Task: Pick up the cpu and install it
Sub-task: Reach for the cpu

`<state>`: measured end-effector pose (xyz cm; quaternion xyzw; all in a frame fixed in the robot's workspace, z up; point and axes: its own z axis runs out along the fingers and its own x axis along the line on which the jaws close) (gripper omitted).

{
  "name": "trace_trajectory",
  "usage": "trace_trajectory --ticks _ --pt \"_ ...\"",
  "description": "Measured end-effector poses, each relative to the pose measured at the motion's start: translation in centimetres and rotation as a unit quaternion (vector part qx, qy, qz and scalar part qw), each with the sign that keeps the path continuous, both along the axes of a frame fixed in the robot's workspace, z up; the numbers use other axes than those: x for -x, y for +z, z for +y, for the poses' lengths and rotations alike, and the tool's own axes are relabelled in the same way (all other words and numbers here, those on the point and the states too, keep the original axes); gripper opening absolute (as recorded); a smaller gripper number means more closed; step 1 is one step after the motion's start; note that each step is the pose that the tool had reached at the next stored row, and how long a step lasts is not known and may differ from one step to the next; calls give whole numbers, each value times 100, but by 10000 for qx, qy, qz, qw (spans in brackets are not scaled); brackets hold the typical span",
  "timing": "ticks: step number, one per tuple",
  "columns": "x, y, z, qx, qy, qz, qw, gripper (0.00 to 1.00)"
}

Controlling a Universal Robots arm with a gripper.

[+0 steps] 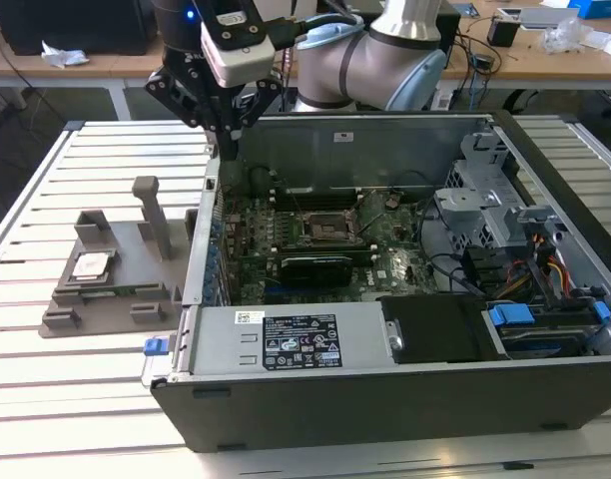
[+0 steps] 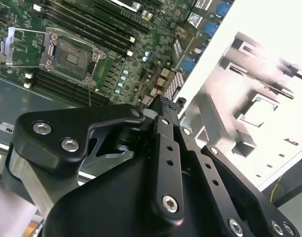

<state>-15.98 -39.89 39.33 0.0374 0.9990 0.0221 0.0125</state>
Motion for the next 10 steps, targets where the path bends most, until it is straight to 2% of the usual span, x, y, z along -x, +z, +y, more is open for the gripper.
trace_trajectory --ticks 4,10 --pt "106 0 0 0 1 0 10000 11" --pt "205 0 0 0 0 0 10000 11"
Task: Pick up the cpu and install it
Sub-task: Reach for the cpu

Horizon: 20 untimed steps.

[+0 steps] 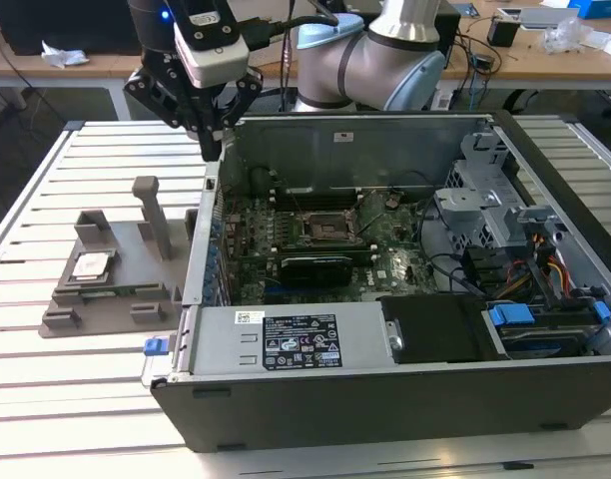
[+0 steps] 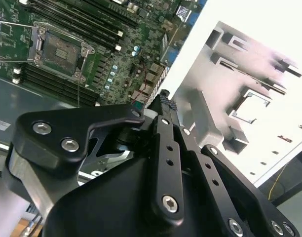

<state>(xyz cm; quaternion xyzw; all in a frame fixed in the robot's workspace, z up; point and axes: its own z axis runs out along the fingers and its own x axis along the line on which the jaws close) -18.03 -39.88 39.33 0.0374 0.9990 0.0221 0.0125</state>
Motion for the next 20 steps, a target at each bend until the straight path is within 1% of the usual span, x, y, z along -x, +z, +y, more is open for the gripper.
trace_trajectory --ticks 3,12,13,20 --pt "85 0 0 0 1 0 10000 11" --pt "248 0 0 0 0 0 10000 11" --pt "280 0 0 0 0 0 10000 11" --pt "388 -1 0 0 0 -1 10000 11"
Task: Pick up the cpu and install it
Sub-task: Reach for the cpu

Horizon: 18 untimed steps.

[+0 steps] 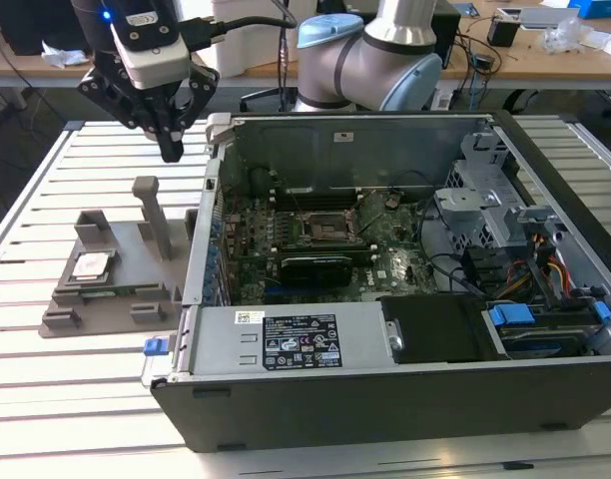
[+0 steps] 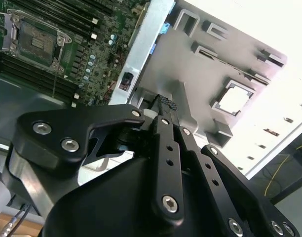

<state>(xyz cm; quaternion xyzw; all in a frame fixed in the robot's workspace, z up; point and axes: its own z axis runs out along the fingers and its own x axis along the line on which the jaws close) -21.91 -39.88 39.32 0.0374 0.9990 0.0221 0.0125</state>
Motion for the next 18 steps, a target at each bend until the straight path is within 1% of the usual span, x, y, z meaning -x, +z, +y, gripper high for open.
trace_trajectory --ticks 8,11,13,16,18 --pt "192 1 0 1 0 1 10000 11" --pt "298 1 0 1 1 1 10000 11" --pt "335 1 0 0 0 1 10000 11" --pt "430 0 0 0 0 0 10000 11" --pt "466 1 0 1 0 1 10000 11"
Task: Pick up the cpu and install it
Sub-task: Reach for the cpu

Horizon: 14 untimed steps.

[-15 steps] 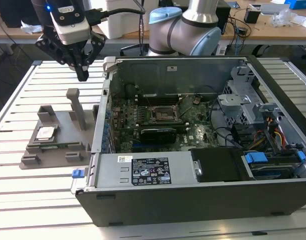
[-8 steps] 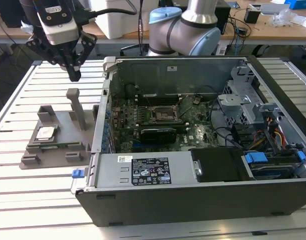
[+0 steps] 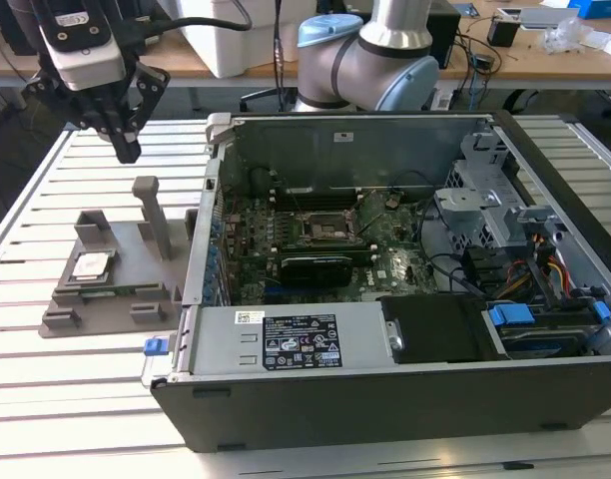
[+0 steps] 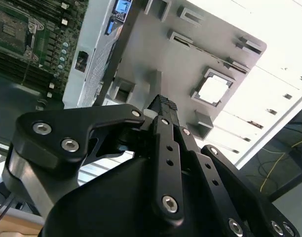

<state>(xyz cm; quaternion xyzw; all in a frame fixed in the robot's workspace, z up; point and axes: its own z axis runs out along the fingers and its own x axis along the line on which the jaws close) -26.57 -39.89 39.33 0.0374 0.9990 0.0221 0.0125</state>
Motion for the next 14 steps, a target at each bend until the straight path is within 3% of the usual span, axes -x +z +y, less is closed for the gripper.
trace_trajectory --ticks 14 --pt "319 0 0 0 0 0 10000 11"
